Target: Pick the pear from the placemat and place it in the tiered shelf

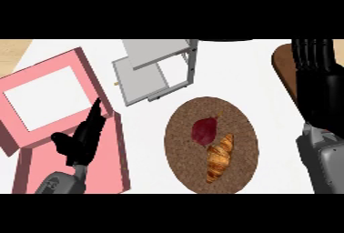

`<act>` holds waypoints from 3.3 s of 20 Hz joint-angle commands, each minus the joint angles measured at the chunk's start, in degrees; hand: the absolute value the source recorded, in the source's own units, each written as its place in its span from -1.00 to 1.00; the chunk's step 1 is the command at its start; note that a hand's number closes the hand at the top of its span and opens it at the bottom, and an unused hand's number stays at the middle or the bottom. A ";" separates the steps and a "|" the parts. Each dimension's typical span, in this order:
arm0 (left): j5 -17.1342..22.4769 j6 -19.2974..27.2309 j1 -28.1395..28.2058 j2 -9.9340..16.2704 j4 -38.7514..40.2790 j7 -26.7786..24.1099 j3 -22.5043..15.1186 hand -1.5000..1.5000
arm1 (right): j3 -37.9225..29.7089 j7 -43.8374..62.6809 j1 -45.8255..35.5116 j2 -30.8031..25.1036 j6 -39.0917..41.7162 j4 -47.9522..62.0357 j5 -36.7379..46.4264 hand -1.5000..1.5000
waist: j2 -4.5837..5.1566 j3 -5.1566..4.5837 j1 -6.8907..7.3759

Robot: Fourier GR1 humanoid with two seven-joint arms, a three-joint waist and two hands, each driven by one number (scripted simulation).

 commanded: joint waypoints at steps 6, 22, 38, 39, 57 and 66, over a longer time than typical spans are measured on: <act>-0.22 1.45 -5.42 10.24 -4.03 6.37 7.97 0.00 | -12.41 -0.88 13.57 8.47 -17.98 3.59 -0.09 1.00 | -1.17 -0.46 -2.34; 1.71 -1.65 -8.86 10.82 -8.48 17.43 8.11 0.00 | 4.60 10.85 33.04 3.88 -16.12 -11.56 -6.09 -1.00 | -0.92 -0.94 -0.77; 1.13 -1.31 -10.52 9.91 -9.91 19.27 7.35 0.00 | 20.10 70.74 14.62 -13.27 -9.37 -15.10 30.13 -1.00 | -0.78 -0.99 1.34; 1.24 -2.12 -7.91 8.42 -8.69 16.84 6.69 0.00 | 22.97 73.30 10.83 -9.58 -9.50 -12.92 32.49 -1.00 | -0.64 -0.98 1.57; -0.02 -3.47 -6.71 9.50 -9.39 17.97 9.94 0.00 | 28.77 89.14 0.49 5.38 4.39 1.30 41.58 -1.00 | -0.99 -0.78 -0.28; -2.84 -1.56 -8.06 5.57 -8.25 18.56 9.31 0.00 | 22.78 84.20 1.12 9.58 5.96 4.57 43.48 -1.00 | -0.80 -0.75 -0.64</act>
